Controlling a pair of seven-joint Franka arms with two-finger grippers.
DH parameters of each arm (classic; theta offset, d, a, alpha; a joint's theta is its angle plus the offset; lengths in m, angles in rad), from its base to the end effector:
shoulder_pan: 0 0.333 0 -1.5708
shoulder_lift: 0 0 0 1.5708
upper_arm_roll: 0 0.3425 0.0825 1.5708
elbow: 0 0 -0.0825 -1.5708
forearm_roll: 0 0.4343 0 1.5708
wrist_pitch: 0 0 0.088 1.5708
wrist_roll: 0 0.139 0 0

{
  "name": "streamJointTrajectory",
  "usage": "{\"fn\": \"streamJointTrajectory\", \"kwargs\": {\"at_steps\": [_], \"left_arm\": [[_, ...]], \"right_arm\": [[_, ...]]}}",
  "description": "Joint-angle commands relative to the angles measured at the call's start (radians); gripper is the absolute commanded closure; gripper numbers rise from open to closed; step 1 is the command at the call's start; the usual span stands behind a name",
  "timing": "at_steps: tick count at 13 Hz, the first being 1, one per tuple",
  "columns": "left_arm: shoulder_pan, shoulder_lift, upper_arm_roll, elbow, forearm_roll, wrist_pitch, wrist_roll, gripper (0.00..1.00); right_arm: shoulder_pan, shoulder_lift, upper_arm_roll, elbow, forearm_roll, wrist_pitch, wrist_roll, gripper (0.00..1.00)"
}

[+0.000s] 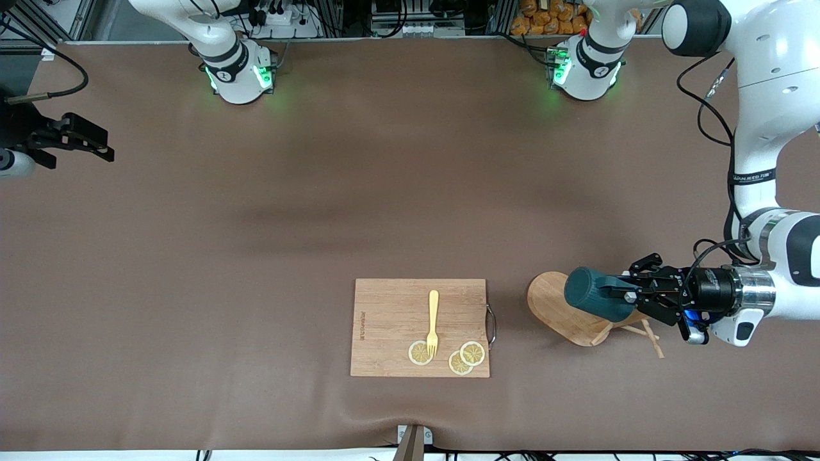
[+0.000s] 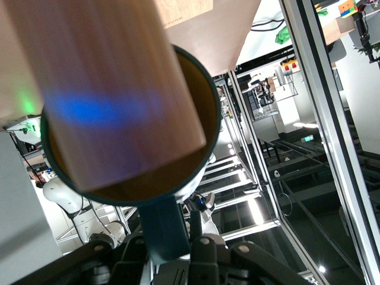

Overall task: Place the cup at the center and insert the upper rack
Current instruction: 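Slide the mug handle onto a mug-tree peg with the left gripper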

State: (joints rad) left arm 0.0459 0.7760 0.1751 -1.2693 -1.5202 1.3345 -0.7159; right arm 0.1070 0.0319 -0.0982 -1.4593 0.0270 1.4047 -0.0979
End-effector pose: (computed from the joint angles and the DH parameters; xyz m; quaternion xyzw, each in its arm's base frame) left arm 0.7820 -0.0257 0.3500 0.6107 0.3947 -0.4078 0.5523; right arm 0.5953 0.0103 0.6435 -0.9975 -0.0549 0.0426 0.0137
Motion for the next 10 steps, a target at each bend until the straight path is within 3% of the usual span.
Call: {"fn": "streamJointTrajectory", "kwargs": {"at_steps": [1, 10], "left_arm": [[0.011, 0.012, -0.006, 0.007, -0.029, -0.021, 0.016, 1.0], [0.002, -0.001, -0.006, 0.018, -0.028, -0.021, 0.004, 1.0]], "right_arm": [[0.0, 0.0, -0.002, 0.007, 0.013, -0.001, 0.012, 0.0], [0.0, 0.0, -0.002, 0.007, 0.014, -0.001, 0.012, 0.0]]}}
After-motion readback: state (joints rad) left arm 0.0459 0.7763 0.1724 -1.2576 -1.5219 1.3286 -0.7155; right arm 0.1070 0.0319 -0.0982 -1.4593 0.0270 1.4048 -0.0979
